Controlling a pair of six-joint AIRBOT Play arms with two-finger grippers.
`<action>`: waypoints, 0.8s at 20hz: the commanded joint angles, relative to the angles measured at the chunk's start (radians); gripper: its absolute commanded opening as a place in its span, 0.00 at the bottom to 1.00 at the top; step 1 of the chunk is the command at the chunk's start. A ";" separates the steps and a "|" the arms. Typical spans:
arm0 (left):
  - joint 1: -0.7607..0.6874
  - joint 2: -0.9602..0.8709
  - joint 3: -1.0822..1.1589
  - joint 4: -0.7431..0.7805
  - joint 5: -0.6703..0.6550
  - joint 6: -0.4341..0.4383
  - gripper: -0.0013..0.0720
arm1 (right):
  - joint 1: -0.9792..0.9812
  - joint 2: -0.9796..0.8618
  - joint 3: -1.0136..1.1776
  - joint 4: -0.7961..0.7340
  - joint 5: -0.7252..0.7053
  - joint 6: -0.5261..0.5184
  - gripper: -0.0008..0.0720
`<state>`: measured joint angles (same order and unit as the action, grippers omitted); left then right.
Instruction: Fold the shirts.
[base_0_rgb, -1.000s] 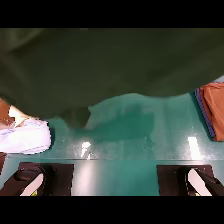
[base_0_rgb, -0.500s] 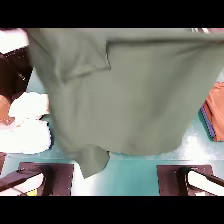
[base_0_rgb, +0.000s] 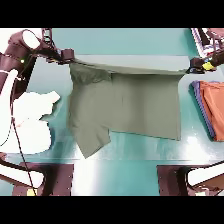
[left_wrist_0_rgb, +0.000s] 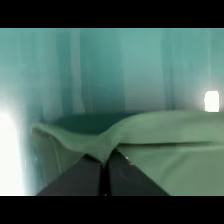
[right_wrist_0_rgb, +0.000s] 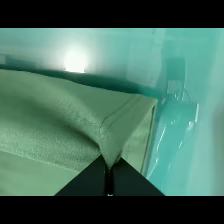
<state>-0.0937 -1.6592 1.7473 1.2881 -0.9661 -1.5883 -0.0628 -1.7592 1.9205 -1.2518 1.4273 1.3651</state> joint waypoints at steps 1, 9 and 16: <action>0.001 -0.041 0.004 0.005 0.112 0.020 0.06 | 0.002 -0.085 0.113 -0.006 -0.008 -0.001 0.03; 0.001 -0.038 -0.100 0.040 -0.182 0.077 0.06 | 0.017 0.113 -0.283 -0.005 -0.095 -0.002 0.03; 0.001 -0.024 -0.241 0.029 -0.182 0.069 0.75 | 0.057 0.145 -0.462 0.070 -0.125 0.000 0.53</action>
<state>-0.0917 -1.6943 1.5379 1.3285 -1.1202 -1.5177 -0.0151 -1.6272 1.5066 -1.2400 1.3041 1.3632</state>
